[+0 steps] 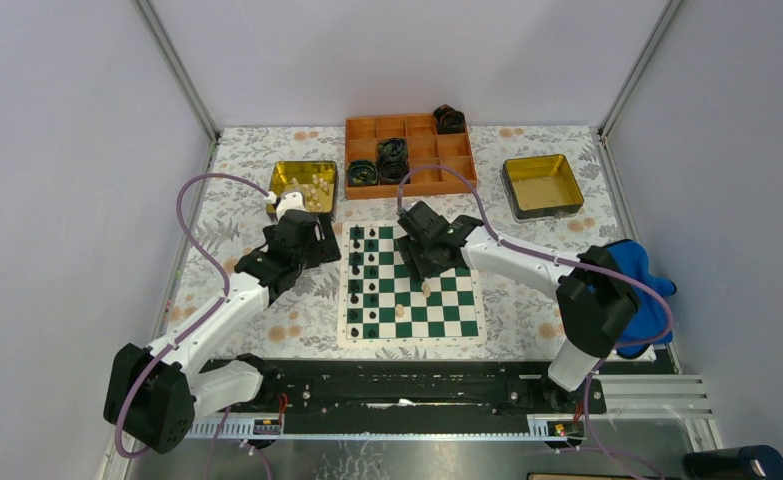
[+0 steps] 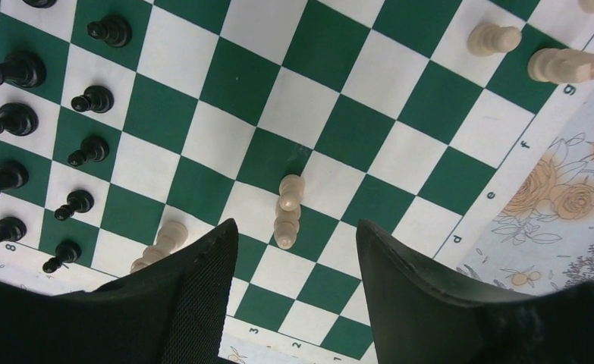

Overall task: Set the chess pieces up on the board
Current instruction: Pick up the chess piece from the chessboard.

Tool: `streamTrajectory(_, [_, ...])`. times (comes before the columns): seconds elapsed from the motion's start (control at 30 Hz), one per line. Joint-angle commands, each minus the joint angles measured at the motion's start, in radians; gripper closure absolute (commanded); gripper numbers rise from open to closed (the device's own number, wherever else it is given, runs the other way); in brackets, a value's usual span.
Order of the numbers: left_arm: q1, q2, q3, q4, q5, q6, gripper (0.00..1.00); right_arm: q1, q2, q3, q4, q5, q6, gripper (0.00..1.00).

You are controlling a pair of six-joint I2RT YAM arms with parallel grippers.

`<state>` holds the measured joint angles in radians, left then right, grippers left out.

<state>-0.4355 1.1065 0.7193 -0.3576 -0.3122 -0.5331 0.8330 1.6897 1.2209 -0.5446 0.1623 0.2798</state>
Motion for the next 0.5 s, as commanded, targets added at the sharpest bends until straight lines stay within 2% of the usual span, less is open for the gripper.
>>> streamTrajectory(0.0, [0.007,-0.015,-0.011,0.051,0.011,-0.004,0.01,0.022,-0.015,-0.026,0.045,-0.011,0.028,0.36])
streamTrajectory(0.47, [0.006,0.001,-0.009,0.054,0.015,-0.002,0.01,0.029,0.014,-0.079,0.074,-0.023,0.045,0.43])
